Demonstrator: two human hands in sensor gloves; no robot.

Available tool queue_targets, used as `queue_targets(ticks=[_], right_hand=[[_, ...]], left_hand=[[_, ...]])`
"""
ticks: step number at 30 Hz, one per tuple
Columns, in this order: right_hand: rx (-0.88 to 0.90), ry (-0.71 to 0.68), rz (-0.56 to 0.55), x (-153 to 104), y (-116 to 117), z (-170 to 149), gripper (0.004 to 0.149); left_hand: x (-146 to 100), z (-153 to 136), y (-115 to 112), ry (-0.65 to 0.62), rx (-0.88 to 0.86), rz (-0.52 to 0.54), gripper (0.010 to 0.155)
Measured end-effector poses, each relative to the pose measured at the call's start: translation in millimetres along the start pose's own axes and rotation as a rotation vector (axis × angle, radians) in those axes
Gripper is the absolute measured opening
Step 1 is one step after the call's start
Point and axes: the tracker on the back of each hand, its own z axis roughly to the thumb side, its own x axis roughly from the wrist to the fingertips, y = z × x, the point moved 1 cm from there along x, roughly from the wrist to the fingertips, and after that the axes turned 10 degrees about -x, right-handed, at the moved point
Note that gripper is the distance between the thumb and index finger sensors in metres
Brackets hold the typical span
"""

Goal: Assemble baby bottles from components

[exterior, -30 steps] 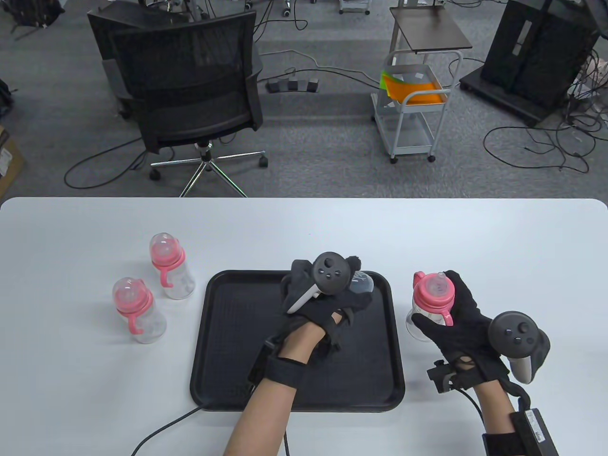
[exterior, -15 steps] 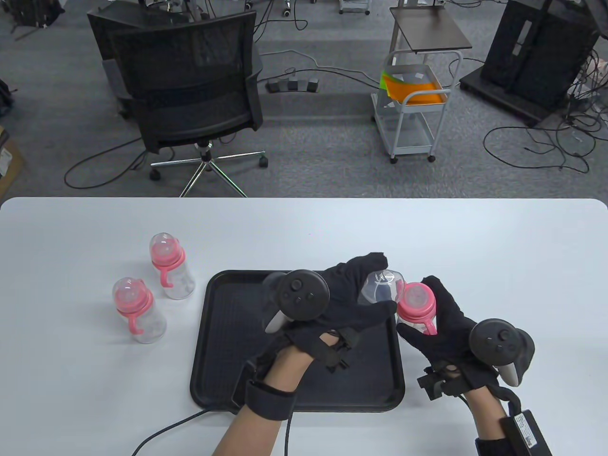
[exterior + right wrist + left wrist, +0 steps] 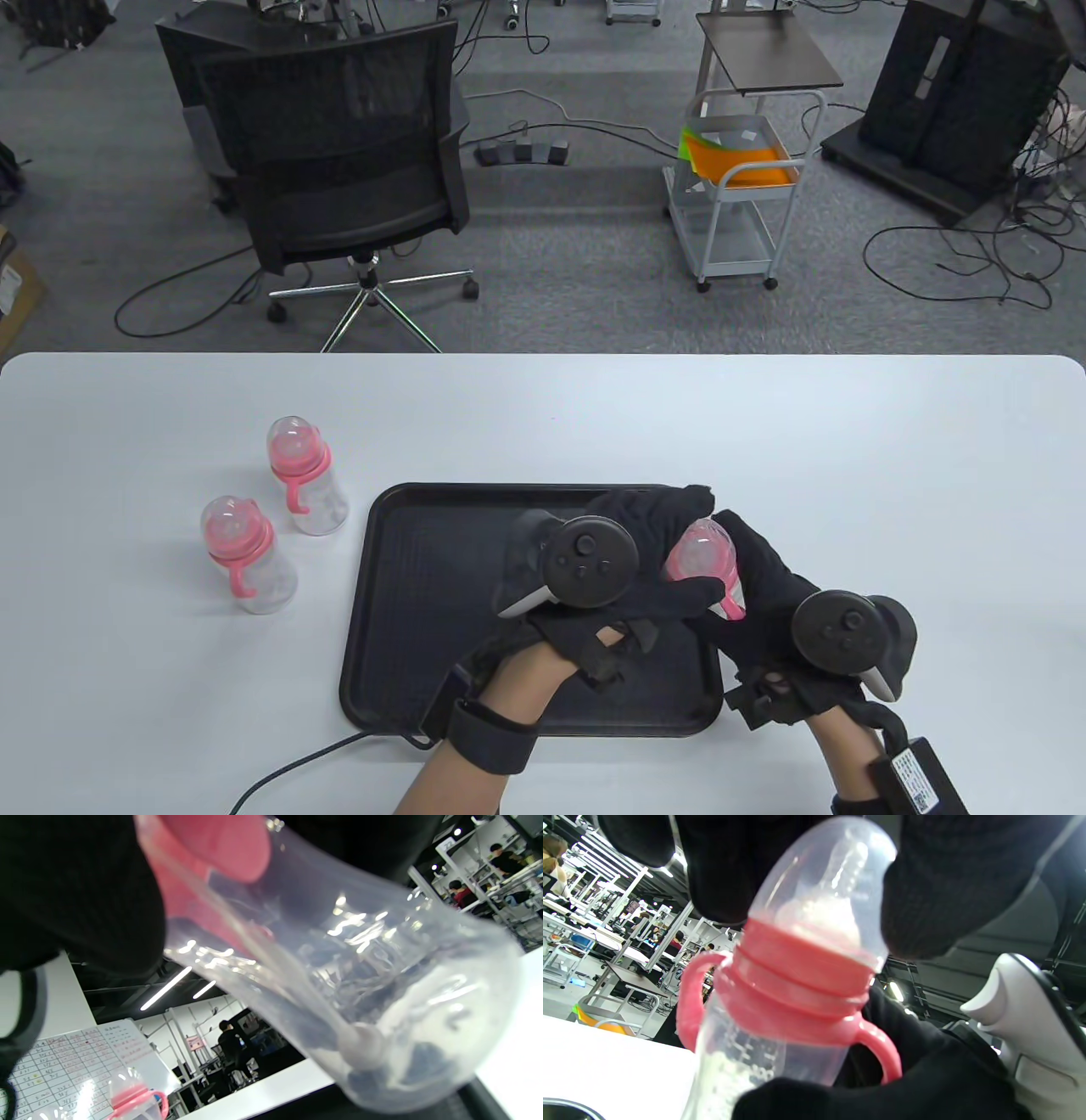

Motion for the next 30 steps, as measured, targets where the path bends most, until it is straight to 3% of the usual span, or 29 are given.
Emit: queue_targets(ticks=[5, 11, 22, 30], right_hand=[[0.093, 0.031, -0.010, -1, 0, -2, 0.101], [0.193, 0.058, -0.023, -1, -1, -3, 0.100], [0.228, 0.067, -0.087, -4, 0, -2, 0.099], [0.252, 0.092, -0.067, -2, 2, -4, 0.098]], left_hand=[[-2, -14, -9, 0.028, -0.175, -0.001, 0.086], [-2, -35, -27, 0.058, -0.593, -0.022, 0.073], [-5, -32, -36, -0.008, -0.638, 0.106, 0.072], [-10, -43, -47, -0.006, -0.706, 0.169, 0.072]])
